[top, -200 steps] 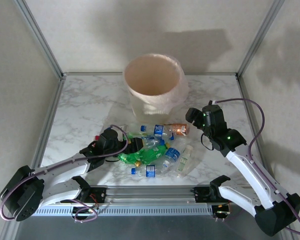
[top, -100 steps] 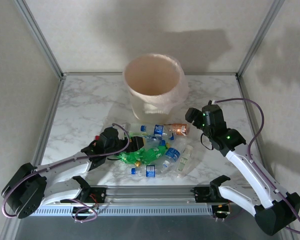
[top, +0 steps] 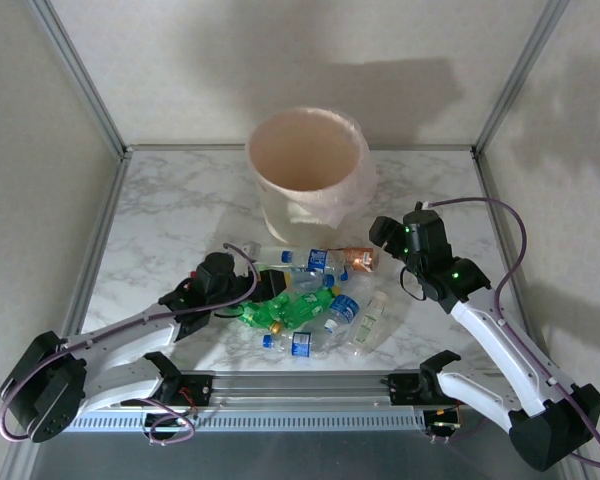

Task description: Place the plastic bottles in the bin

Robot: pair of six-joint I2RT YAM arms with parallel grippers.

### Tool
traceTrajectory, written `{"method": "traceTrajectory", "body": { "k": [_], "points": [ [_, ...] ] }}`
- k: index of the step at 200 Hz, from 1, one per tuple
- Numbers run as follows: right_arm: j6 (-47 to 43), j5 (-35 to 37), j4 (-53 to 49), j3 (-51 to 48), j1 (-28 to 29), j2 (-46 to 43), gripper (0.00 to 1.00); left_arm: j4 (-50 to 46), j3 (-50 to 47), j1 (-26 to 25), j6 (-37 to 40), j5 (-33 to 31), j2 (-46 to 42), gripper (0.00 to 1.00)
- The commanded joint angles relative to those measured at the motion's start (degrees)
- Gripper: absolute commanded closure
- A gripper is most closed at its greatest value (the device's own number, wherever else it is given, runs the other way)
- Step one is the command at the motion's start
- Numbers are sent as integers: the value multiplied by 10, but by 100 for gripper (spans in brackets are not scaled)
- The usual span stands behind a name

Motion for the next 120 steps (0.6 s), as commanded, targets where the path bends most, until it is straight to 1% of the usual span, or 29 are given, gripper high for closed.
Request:
{"method": "traceTrajectory", "body": {
  "k": [1, 50, 81, 103, 120],
  "points": [
    [5, 10, 5, 2, 3, -6, 16, -19, 32, -4, -6, 21, -21, 43],
    [17, 78, -44, 24, 2, -6, 16, -69, 80, -5, -9, 63, -81, 44],
    [35, 97, -66, 32, -1, 4, 16, -73, 138, -9, -17, 84, -89, 44],
    [43, 96, -63, 30, -3, 0, 16, -70, 193, -10, -21, 78, -78, 45],
    [45, 90, -59, 28, -4, -2, 16, -56, 237, -10, -26, 55, -61, 47]
  ]
}}
